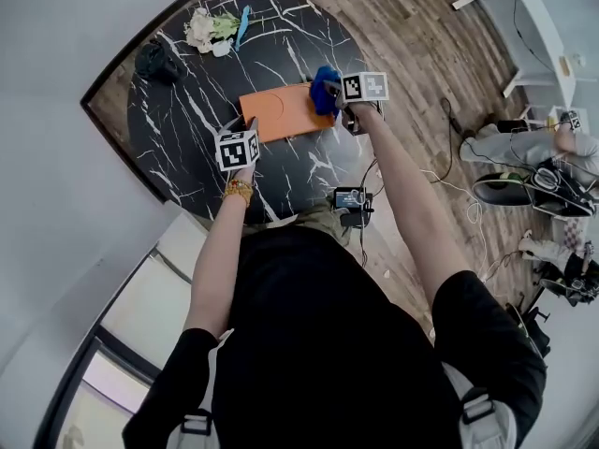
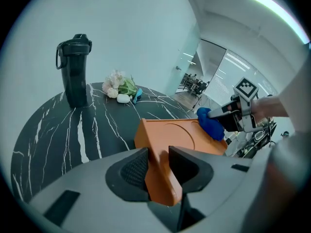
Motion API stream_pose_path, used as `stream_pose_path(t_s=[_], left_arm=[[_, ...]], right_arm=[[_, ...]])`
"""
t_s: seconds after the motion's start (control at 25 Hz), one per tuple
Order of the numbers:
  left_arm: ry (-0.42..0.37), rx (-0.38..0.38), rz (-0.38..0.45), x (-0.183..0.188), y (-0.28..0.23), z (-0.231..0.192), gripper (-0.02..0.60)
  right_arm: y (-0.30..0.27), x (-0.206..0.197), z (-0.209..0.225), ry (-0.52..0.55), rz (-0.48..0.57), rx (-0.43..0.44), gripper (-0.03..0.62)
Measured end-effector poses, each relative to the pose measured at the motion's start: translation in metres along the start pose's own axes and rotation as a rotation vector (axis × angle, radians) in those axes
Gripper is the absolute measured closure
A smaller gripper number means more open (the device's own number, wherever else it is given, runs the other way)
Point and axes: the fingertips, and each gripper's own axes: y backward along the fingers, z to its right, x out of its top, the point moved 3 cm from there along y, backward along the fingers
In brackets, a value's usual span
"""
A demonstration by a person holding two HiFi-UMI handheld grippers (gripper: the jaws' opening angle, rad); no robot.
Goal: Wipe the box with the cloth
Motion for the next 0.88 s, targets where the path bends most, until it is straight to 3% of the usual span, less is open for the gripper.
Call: stream_pose_path(t_s=[0.12, 0.4, 0.72, 0.88], left_arm=[[0.033, 0.021, 0.004, -0.001, 0.0, -0.001, 0.457], [0.029, 0.002, 0.002, 0.0, 0.002, -0.003, 0.472], [0.031, -0.004, 0.007, -0.001, 0.0, -0.004, 0.479], [0.036, -0.006, 0.008, -0.002, 0.003, -0.004, 0.486]], right_arm=[[0.003, -0.006, 0.0, -0.035, -0.025, 0.041, 0.528], [0.009, -0.023, -0.009, 0.072, -0.028, 0.019, 0.528], [0.013, -0.061, -0.041, 0.34, -0.111, 0.057, 0.53], [0.016, -0.075, -0.043, 0.353, -0.075, 0.021, 0.53]])
